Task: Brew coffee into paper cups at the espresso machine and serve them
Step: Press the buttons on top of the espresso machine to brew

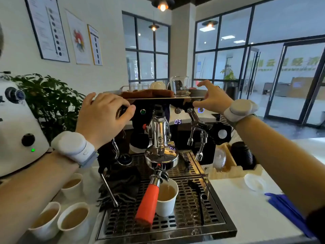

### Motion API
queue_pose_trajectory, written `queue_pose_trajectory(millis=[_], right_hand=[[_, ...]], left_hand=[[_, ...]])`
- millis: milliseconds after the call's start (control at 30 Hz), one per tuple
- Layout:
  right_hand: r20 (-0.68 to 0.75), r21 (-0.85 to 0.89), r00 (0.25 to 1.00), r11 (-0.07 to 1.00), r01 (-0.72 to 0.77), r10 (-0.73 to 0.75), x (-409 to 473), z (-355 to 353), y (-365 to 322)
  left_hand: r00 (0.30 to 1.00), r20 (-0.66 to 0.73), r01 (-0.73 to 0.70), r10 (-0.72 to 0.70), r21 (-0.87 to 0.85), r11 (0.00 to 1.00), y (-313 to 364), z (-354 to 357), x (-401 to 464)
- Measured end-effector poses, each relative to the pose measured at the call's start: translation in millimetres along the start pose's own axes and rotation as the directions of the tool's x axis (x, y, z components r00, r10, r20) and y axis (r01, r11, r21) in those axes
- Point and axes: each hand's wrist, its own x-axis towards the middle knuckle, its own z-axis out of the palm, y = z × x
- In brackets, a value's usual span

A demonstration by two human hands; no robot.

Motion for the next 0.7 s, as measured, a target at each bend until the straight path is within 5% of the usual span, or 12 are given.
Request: queue_pose_trajectory(millis=[700], right_hand=[[0.024,-0.295,1.0,0.955,0.016,-0.009,6,9,20]], left_hand=[[0.995,-0.099,-0.015,0.009,-0.06,0.998,-4,10,-2]])
